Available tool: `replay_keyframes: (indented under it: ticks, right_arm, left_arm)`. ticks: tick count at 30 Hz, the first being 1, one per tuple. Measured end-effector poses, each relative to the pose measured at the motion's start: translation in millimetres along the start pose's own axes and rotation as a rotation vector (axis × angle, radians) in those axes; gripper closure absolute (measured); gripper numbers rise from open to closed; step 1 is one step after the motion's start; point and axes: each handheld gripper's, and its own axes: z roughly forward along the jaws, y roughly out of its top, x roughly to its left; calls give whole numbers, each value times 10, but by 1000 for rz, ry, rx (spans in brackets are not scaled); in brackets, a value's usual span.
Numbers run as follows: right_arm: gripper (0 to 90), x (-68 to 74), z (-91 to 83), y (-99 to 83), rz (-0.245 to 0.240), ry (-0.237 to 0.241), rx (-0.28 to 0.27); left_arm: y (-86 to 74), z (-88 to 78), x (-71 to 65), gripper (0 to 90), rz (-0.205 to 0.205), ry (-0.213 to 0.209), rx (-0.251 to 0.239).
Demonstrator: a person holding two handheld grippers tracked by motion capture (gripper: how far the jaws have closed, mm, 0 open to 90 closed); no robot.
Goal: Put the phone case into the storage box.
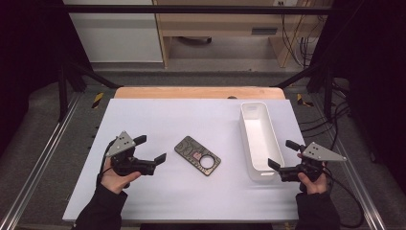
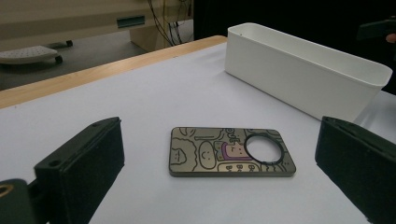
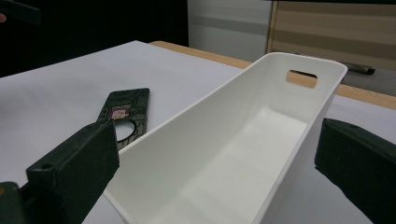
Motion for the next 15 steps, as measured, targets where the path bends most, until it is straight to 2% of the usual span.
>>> replay_keyframes:
  ticks: [15]
  right_arm:
    - [2, 3, 4, -2, -4, -1, 5]
  left_arm:
    - [78, 207, -93, 9, 28, -10, 45]
